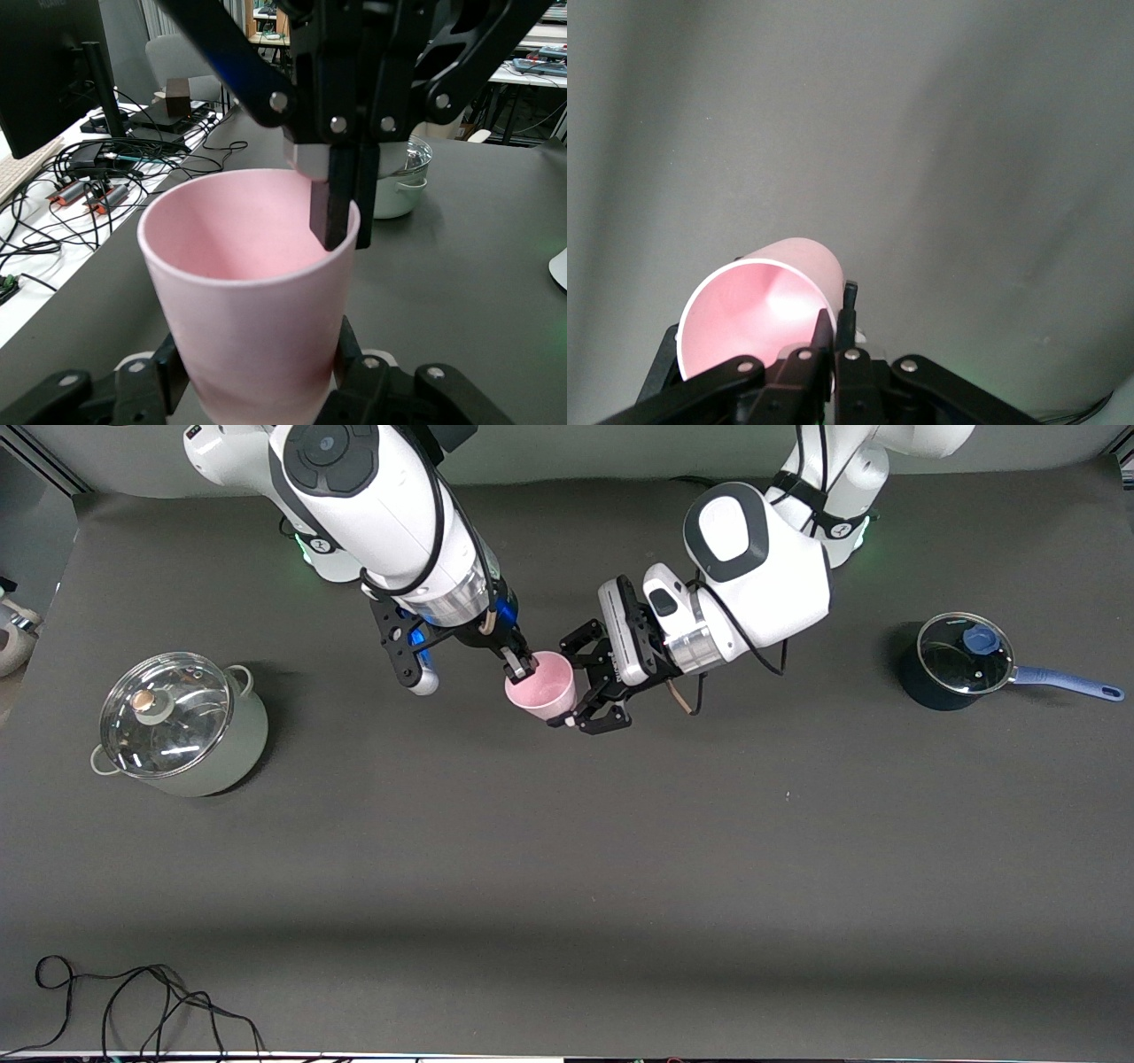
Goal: Transfer pink cup from left to right arm
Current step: 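Open the left gripper and pull it away from the pink cup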
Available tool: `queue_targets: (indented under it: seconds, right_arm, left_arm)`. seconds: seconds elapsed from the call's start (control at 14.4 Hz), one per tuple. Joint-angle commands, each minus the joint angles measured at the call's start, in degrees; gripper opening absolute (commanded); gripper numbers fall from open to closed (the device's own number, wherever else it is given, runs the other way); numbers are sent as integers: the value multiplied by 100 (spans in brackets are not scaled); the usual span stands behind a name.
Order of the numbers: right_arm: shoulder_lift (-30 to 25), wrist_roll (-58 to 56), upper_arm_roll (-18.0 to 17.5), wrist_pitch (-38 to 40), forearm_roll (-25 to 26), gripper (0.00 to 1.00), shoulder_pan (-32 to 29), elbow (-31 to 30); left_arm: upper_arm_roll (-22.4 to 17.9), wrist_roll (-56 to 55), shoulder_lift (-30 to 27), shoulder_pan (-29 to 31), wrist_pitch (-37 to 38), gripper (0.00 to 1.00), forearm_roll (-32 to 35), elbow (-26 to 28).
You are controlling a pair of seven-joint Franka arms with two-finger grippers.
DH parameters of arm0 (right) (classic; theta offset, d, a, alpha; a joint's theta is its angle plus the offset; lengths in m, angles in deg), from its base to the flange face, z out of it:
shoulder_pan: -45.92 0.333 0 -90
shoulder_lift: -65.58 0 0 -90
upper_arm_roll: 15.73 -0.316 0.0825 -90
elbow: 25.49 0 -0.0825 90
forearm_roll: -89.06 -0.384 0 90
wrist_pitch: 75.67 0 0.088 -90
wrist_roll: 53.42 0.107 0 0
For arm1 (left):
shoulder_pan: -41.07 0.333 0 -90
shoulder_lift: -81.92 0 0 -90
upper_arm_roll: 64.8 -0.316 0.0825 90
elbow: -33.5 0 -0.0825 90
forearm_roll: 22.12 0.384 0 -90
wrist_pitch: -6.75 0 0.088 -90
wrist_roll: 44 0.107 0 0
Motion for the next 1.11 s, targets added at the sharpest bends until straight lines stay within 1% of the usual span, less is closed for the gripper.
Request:
queue_targets:
  seconds: [0.0, 0.07, 0.21, 0.28, 0.42, 0.49, 0.7, 0.84, 0.91, 0.98, 1.05]
  right_arm:
    - [63, 71, -14, 176, -101, 0, 20, 155]
    - [71, 70, -14, 176, -101, 0, 20, 155]
    - [62, 62, -5, 176, -101, 0, 2, 155]
    - [62, 53, 4, 176, -101, 0, -7, 155]
    - [62, 44, 22, 176, -101, 0, -7, 164]
    - [62, 35, 39, 176, -101, 0, -15, 164]
    - [54, -183, 57, 176, -92, 0, -85, 147]
    - [36, -665, 57, 185, -66, 0, -182, 147]
    - [1, -1007, 57, 211, -74, 0, -304, 112]
    - [-51, -1272, 57, 255, -92, 0, -462, 59]
    - [-104, -1474, 57, 256, -110, 0, -638, 33]
  left_arm:
    - [-76, -83, -156, 0, -96, 58, -99, 87]
    - [-76, -92, -156, 9, -96, 58, -99, 87]
    - [-76, -127, -156, 18, -96, 67, -99, 87]
    - [-84, -136, -156, 18, -96, 75, -99, 87]
    - [-93, -110, -147, 18, -78, 96, -81, 87]
    - [-93, -101, -147, 26, -69, 98, -81, 87]
    - [-111, -110, -103, 184, 36, 98, -28, 78]
    - [-120, -127, -16, 386, 184, 99, -11, 96]
    - [-120, -154, 72, 596, 464, 99, -2, 96]
    - [-120, -163, 160, 868, 902, 99, 42, 87]
    - [-120, -197, 230, 1157, 1376, 99, 268, 78]
